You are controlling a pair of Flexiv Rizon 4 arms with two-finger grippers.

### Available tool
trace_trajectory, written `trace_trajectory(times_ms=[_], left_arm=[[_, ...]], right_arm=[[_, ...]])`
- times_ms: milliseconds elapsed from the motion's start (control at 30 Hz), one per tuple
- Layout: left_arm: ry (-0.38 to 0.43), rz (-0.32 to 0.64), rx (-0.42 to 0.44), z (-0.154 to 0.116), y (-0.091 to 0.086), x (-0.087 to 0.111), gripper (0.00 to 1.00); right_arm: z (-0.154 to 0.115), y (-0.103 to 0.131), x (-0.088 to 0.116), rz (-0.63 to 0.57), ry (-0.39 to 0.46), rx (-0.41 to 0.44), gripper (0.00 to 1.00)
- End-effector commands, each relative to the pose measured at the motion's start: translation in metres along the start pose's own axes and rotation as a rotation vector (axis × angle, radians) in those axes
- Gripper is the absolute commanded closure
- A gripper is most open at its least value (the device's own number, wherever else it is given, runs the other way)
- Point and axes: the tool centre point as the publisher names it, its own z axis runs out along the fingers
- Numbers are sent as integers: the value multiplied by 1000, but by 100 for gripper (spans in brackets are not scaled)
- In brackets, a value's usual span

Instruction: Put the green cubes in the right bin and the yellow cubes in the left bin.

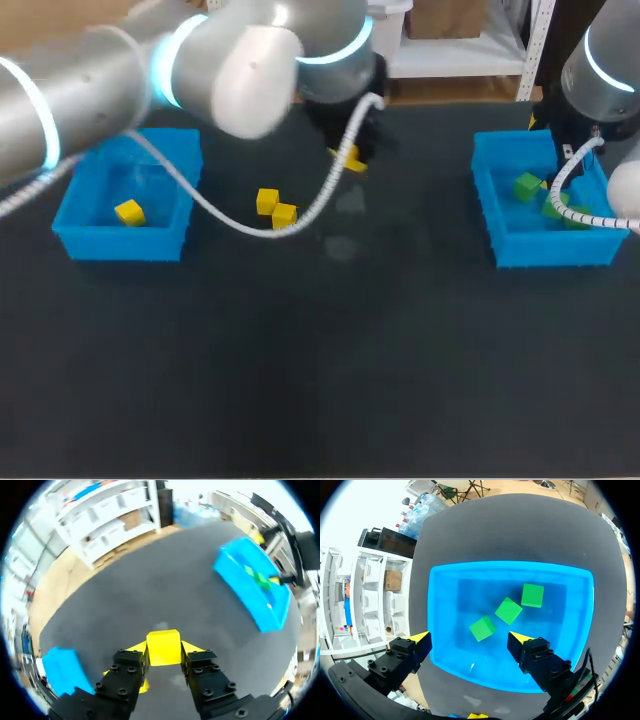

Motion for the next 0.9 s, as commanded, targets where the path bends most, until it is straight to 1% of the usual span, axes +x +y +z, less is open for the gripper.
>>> trace_trajectory(times_ms=[33, 100, 167, 300, 367, 500, 633, 667, 700, 733, 833, 900], left_arm=[[-217, -165, -103, -56, 73, 65, 100], [-224, -241, -144, -64, 104, 82, 100], [-223, -306, -176, -68, 129, 97, 100], [-210, -406, -229, -71, 164, 129, 100], [-197, -451, -241, -71, 177, 146, 100], [-167, -516, -277, -66, 196, 174, 100], [-115, -512, -282, -61, 199, 189, 100], [-106, -506, -284, -58, 199, 189, 80], [-108, -508, -286, -57, 198, 189, 15], [-107, -509, -289, -57, 198, 189, 0], [-116, -479, -307, -59, 194, 181, 0], [-125, -453, -295, -61, 190, 172, 0]], right_arm=[[-2, -3, 0, 1, -4, -7, 0], [-2, -3, 0, 1, -4, -7, 0], [-2, -3, 0, 1, -4, -7, 0], [-2, -3, 0, 1, -4, -7, 0], [-2, -3, 0, 1, -4, -7, 0], [-2, -3, 0, 1, -4, -7, 0], [-2, -3, 0, 1, -4, -7, 0], [-2, -3, 0, 1, -4, -7, 0], [-2, -3, 0, 1, -4, -7, 0], [-2, -3, 0, 1, -4, -7, 0], [-2, -3, 0, 1, -4, -7, 0], [-2, -3, 0, 1, -4, -7, 0]])
